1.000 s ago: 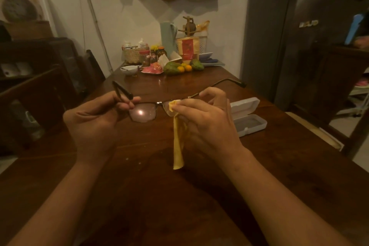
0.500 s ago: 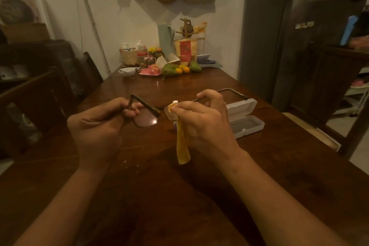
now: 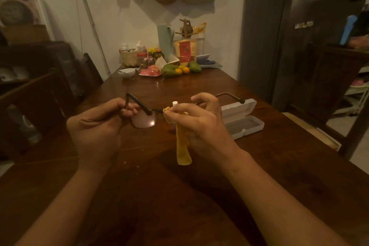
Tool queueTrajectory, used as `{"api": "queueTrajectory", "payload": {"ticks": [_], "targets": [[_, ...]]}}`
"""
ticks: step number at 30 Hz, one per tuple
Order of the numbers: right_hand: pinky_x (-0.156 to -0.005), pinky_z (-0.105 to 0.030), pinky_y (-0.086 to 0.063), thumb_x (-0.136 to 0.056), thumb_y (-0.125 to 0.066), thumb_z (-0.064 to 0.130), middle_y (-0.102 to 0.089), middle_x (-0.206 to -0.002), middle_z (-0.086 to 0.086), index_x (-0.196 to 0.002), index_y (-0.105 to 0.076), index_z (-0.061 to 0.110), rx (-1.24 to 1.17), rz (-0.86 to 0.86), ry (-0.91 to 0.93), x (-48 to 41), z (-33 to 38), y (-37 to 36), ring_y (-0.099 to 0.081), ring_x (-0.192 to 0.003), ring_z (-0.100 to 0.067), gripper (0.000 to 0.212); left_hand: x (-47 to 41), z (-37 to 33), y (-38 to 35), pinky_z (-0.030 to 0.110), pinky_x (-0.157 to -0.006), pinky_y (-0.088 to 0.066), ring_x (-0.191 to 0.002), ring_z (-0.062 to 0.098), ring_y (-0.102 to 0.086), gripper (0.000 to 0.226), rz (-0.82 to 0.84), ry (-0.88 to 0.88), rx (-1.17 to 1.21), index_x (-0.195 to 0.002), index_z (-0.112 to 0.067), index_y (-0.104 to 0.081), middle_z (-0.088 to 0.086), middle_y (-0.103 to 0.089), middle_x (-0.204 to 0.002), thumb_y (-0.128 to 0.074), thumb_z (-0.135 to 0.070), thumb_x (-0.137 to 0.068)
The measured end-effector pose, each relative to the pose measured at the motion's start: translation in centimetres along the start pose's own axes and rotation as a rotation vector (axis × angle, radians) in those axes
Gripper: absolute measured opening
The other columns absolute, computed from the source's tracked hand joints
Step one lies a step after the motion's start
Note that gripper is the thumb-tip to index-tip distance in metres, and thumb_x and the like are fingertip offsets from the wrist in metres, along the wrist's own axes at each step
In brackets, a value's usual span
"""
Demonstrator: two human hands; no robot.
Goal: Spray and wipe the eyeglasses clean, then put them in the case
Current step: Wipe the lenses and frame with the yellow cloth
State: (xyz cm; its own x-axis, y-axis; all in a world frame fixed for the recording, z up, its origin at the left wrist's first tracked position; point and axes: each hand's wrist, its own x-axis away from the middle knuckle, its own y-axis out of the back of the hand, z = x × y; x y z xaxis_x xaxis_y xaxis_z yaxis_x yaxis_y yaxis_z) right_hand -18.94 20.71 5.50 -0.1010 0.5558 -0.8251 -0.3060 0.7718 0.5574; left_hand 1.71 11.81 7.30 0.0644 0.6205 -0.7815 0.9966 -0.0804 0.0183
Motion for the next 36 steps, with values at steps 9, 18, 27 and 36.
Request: {"api": "queueTrajectory", "payload": {"ticks": [9, 18, 27, 36], "targets": [[-0.087, -0.034, -0.028, -0.078, -0.08, 0.017, -0.074, -0.102, 0.011, -0.095, -0.08, 0.024, -0.018, 0.091, 0.101, 0.1, -1.5, 0.9, -0.035, -0.122, -0.022, 0.019, -0.2, -0.2, -0.3, 0.041, -0.078, -0.06, -0.084, 0.026, -0.074, 0.032, 0.018, -0.066, 0.226, -0.081, -0.025, -0.076, -0.007, -0.074, -0.082, -0.06, 0.002, -0.086], [-0.088, -0.042, -0.033, -0.082, -0.078, 0.018, -0.07, -0.115, 0.01, -0.11, -0.076, 0.028, 0.041, 0.133, 0.151, 0.0, -1.0, 1.3, -0.035, -0.125, -0.027, 0.03, -0.5, 0.6, -0.3, 0.043, -0.078, -0.06, -0.086, 0.031, -0.074, 0.025, -0.016, -0.039, 0.242, -0.085, -0.025, -0.076, -0.004, -0.074, -0.084, -0.064, -0.003, -0.086], [-0.092, -0.05, -0.04, -0.085, -0.07, 0.028, -0.074, -0.107, 0.009, -0.103, -0.078, 0.026, 0.074, 0.169, -0.003, -0.2, -1.1, 1.5, -0.041, -0.131, -0.033, 0.02, -0.4, 0.3, -0.7, 0.034, -0.076, -0.06, -0.079, 0.02, -0.073, 0.032, -0.021, -0.058, 0.228, -0.082, -0.028, -0.077, -0.007, -0.074, -0.079, -0.064, 0.001, -0.081], [-0.092, -0.04, -0.032, -0.081, -0.079, 0.022, -0.072, -0.109, 0.017, -0.102, -0.078, 0.03, -0.002, 0.197, 0.07, 0.0, -1.3, 1.6, -0.034, -0.131, -0.021, 0.022, -0.3, 0.0, -0.7, 0.034, -0.076, -0.059, -0.081, 0.03, -0.074, 0.022, -0.042, 0.031, 0.274, -0.081, -0.019, -0.077, -0.003, -0.073, -0.078, -0.064, -0.001, -0.085]]}}
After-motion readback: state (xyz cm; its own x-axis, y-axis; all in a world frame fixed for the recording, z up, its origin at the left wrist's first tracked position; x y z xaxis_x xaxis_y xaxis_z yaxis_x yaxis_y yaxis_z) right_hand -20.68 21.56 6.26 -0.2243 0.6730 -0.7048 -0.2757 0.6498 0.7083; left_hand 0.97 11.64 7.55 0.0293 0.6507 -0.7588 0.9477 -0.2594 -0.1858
